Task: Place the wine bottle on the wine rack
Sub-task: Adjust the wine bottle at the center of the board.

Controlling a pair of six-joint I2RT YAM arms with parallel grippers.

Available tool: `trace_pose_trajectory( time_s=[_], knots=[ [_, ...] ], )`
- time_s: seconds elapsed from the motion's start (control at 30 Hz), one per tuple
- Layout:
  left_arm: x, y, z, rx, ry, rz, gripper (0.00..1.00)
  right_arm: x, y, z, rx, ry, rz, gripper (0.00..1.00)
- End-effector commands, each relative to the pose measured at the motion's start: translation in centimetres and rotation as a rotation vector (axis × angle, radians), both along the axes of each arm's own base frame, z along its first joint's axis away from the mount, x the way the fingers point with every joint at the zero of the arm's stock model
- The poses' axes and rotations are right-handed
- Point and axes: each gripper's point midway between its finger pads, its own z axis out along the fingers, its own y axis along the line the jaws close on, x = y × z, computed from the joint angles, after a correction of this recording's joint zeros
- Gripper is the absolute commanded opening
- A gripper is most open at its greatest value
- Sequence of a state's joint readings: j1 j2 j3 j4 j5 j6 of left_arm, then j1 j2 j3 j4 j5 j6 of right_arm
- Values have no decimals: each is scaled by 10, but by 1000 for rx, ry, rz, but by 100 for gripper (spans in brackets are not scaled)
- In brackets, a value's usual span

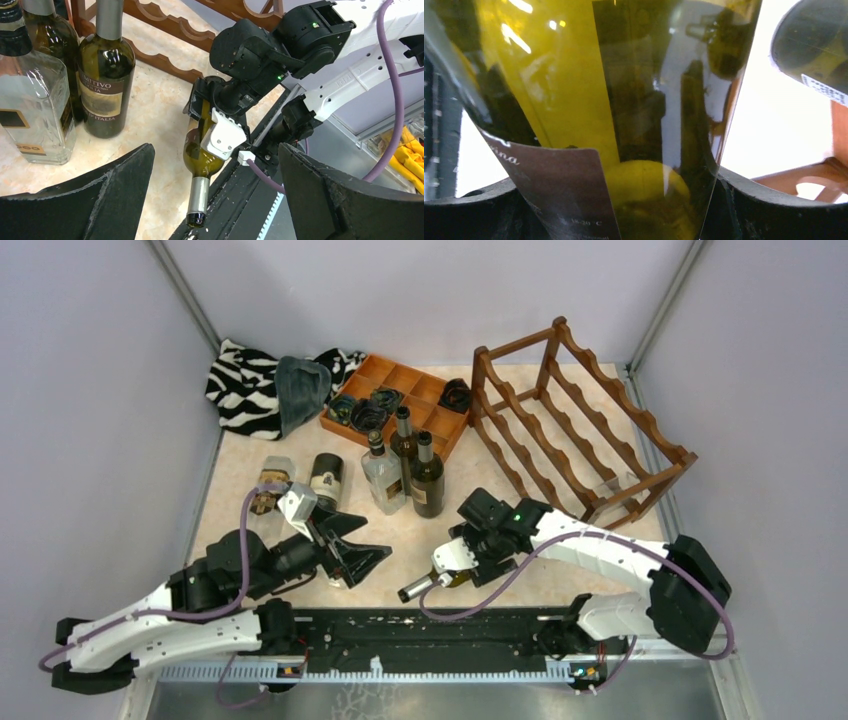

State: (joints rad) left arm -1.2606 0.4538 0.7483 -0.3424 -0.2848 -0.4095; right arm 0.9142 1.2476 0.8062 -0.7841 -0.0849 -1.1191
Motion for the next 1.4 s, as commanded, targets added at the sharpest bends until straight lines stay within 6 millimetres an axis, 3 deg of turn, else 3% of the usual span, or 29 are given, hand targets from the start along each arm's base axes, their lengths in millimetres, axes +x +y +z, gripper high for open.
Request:
trace_pose_trajectory(
  time_s=[0.0,0.37,0.83,1.13,1.37],
  knots=[
    [0,-4,-2,0,17,-1,99,28,16,13,10,-161,115,9],
    [-6,-17,-21,26,47,-53,99,39,13,-17,-112,-186,229,19],
    [-10,-25,-35,38,68,-85,99,44,9,-32,-163,-171,185,63],
    [-13,-28,-43,42,82,-102,99,49,11,-28,-133,-180,83,90],
    [-14,-35,-49,60,90,-121,99,44,16,-11,-67,-166,31,98]
  ],
)
